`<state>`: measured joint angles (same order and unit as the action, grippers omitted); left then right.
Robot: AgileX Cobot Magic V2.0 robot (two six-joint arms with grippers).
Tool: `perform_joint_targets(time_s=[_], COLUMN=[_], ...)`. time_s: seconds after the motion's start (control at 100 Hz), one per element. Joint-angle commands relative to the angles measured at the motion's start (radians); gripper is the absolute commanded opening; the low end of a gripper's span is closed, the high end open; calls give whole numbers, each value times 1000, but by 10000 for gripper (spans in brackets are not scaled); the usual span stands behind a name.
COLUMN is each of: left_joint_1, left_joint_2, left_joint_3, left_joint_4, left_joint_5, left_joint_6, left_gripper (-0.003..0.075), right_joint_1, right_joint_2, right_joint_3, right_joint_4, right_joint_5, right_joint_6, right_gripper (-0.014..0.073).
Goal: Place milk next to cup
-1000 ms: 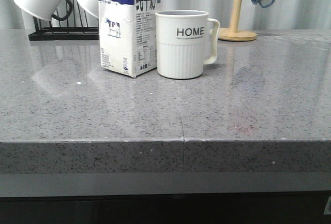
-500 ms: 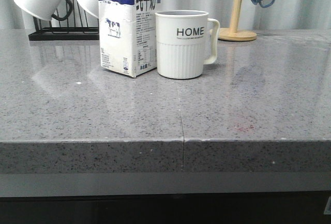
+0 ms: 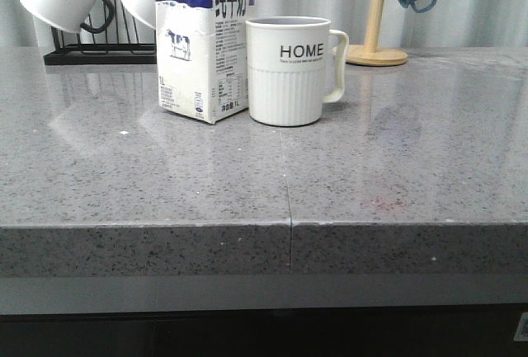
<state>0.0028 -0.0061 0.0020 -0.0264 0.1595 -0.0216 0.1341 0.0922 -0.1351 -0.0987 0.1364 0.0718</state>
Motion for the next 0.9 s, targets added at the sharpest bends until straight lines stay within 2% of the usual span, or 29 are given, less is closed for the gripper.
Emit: perform_joint_targets(time_s=[0.0,0.22,0.35,0.89], left_joint_1=[3,3,3,3], left_joint_2=[-30,-30,-30,-30], left_joint_3=[41,41,41,41], left_joint_4=[-2,-2,-2,-2], left_joint_5=[-73,-73,-73,-71], left_joint_6=[-7,-7,-7,-7], left_gripper=[-21,-21,-21,-21], right_joint_1=[-66,-172,-173,-173], right_joint_2=[11,-37,-128,-123], right_joint_3=[24,146,145,145], right_joint_4=[-6,99,99,99], right_joint_5=[-145,-168,-83,-90], right_joint_6=[0,0,-7,-11], right_gripper=[-68,-68,-68,-68])
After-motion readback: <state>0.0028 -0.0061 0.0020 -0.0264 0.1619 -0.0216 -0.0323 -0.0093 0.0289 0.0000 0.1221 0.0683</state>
